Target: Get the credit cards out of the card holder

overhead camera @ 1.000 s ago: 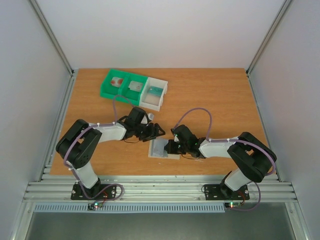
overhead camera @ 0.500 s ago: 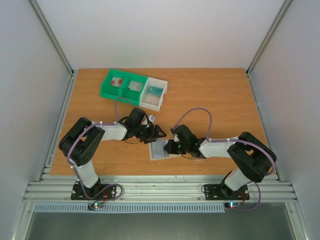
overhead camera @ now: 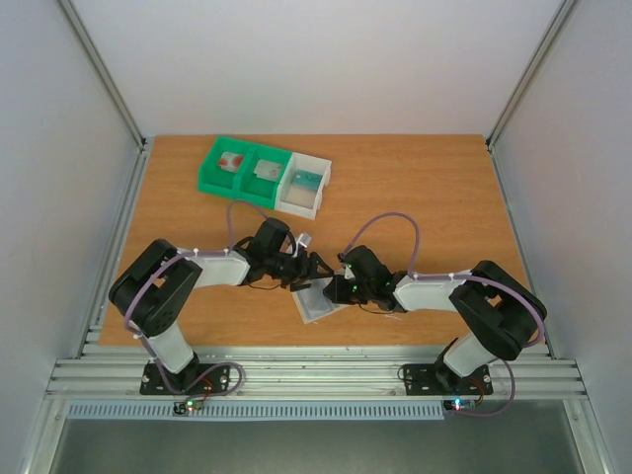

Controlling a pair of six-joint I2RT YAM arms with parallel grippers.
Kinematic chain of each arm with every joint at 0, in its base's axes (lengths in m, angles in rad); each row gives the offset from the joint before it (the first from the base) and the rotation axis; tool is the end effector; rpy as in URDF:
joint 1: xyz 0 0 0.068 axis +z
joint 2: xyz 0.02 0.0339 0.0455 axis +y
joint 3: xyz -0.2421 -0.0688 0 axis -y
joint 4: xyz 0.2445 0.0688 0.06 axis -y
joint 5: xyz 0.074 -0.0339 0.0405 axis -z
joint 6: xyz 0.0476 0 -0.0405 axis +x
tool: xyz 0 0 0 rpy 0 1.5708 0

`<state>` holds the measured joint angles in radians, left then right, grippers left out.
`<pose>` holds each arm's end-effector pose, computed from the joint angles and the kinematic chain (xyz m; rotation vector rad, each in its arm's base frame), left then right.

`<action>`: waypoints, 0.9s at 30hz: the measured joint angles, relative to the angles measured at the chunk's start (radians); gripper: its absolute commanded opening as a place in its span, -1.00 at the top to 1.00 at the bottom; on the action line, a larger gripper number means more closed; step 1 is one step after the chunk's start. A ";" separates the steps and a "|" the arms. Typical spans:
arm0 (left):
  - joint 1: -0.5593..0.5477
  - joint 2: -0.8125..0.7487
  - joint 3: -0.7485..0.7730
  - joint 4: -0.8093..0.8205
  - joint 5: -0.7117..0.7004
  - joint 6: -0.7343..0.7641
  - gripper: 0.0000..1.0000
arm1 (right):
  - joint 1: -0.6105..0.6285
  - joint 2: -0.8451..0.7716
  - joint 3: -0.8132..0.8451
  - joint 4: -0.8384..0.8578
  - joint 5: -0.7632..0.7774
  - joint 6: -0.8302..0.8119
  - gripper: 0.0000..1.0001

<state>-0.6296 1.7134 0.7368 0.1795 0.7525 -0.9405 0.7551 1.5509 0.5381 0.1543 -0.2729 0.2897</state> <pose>0.2371 -0.2129 0.1064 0.0113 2.7274 -1.5279 0.1906 0.1970 0.0892 -0.7139 2.4483 0.7758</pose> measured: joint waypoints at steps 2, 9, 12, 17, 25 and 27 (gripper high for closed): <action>-0.007 -0.021 0.000 -0.009 -0.001 -0.004 -0.32 | -0.004 -0.002 0.000 0.000 -0.006 0.000 0.63; -0.035 -0.073 -0.006 -0.008 -0.013 -0.031 -0.31 | -0.021 -0.103 -0.006 -0.097 0.025 -0.010 0.38; -0.055 -0.072 -0.021 0.021 -0.024 -0.061 -0.30 | -0.025 -0.174 -0.012 -0.160 0.050 -0.020 0.35; -0.083 -0.030 -0.027 0.097 -0.028 -0.124 -0.27 | -0.027 -0.302 -0.028 -0.278 0.095 -0.033 0.31; -0.111 0.057 0.007 0.186 -0.037 -0.190 -0.25 | -0.027 -0.441 -0.016 -0.448 0.158 -0.053 0.30; -0.119 0.068 0.012 0.199 -0.045 -0.201 -0.26 | -0.027 -0.457 -0.016 -0.466 0.169 -0.055 0.29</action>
<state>-0.7490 1.7809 0.7490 0.3782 0.7078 -1.1416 0.7280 1.0943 0.5217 -0.3115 -0.1043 0.2348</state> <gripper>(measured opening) 0.623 0.349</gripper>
